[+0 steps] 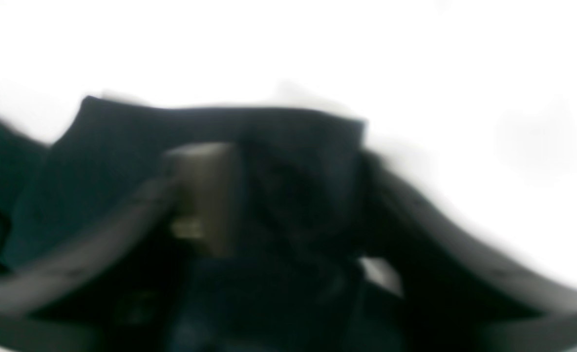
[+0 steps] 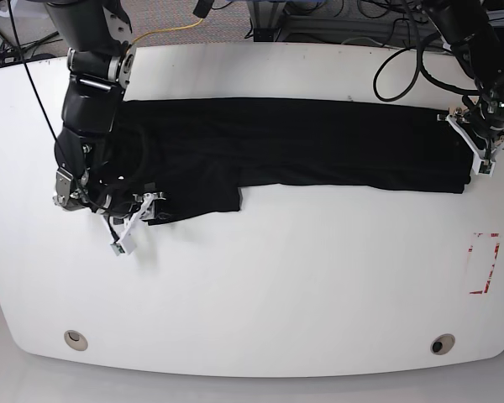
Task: Fold the T-shirt properly
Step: 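Drag the strip's end with the right gripper to straighten the strip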
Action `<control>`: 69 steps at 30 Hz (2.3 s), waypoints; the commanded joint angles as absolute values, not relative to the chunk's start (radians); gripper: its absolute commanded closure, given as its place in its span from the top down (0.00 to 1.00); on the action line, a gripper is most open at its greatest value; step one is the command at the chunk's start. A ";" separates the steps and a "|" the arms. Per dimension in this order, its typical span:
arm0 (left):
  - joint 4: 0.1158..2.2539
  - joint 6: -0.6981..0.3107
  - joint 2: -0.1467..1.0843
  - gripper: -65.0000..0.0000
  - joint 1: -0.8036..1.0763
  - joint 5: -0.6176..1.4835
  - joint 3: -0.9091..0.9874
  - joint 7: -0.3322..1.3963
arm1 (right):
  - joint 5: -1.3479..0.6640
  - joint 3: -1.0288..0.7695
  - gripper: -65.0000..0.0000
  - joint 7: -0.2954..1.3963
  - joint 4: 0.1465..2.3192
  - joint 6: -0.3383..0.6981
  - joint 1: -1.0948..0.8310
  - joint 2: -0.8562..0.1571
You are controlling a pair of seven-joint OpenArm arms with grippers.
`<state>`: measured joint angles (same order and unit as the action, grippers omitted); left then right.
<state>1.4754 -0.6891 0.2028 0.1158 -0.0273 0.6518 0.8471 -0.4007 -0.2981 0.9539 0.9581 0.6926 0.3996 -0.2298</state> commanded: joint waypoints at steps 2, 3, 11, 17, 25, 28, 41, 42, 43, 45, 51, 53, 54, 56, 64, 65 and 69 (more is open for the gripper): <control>1.469 -0.698 0.200 0.52 0.125 -0.064 0.648 0.908 | -0.409 -0.300 0.02 0.949 0.970 0.698 0.424 -0.246; 1.469 -0.698 0.200 0.52 0.125 -0.064 0.648 0.908 | -0.409 -0.298 0.00 0.943 0.970 0.698 0.424 -0.246; 1.469 -0.698 0.200 0.52 0.125 -0.067 0.648 0.908 | -0.417 -0.306 0.00 1.009 1.164 0.698 0.387 -0.248; 1.469 -0.698 0.200 0.52 0.125 -0.068 0.645 0.908 | -0.418 -0.308 0.00 1.170 1.517 0.698 0.295 -0.246; 1.468 -0.698 0.202 0.52 0.127 -0.070 0.642 0.908 | -0.418 -0.394 0.00 1.313 1.808 0.698 0.166 -0.222; 1.468 -0.698 0.205 0.52 0.127 -0.070 0.642 0.908 | -0.418 -0.400 0.00 1.317 1.850 0.698 0.111 -0.220; 1.468 -0.698 0.209 0.52 0.131 -0.070 0.644 0.908 | -0.409 -0.410 0.03 1.227 1.762 0.698 -0.031 -0.217; 1.468 -0.698 0.209 0.52 0.131 -0.070 0.644 0.908 | -0.409 -0.410 0.06 1.211 1.738 0.698 -0.036 -0.220; 1.468 -0.698 0.209 0.52 0.131 -0.070 0.644 0.908 | -0.409 -0.410 0.08 1.199 1.719 0.698 -0.036 -0.220; 1.468 -0.698 0.220 0.52 0.131 -0.070 0.642 0.908 | -0.407 -0.435 0.15 1.145 1.661 0.698 -0.044 -0.232; 1.468 -0.698 0.222 0.52 0.125 -0.070 0.642 0.909 | -0.418 -0.538 0.45 1.101 1.636 0.698 -0.048 -0.266; 1.468 -0.698 0.222 0.52 0.124 -0.068 0.642 0.909 | -0.418 -0.567 0.60 1.121 1.684 0.698 -0.048 -0.274; 1.468 -0.698 0.222 0.52 0.124 -0.067 0.642 0.909 | -0.418 -0.575 0.66 1.133 1.705 0.698 -0.048 -0.272; 1.468 -0.698 0.222 0.52 0.120 -0.065 0.641 0.909 | -0.420 -0.581 0.77 1.178 1.781 0.698 -0.048 -0.266; 1.469 -0.698 0.222 0.52 0.099 -0.062 0.647 0.912 | -0.573 -0.575 0.73 1.305 1.910 0.698 -0.073 -0.174; 1.469 -0.698 0.222 0.52 0.097 -0.062 0.648 0.912 | -0.588 -0.575 0.71 1.316 1.905 0.698 -0.073 -0.157; 1.501 -0.698 0.222 0.52 0.097 -0.061 0.650 0.912 | -0.590 -0.573 0.59 1.322 1.847 0.698 -0.065 -0.104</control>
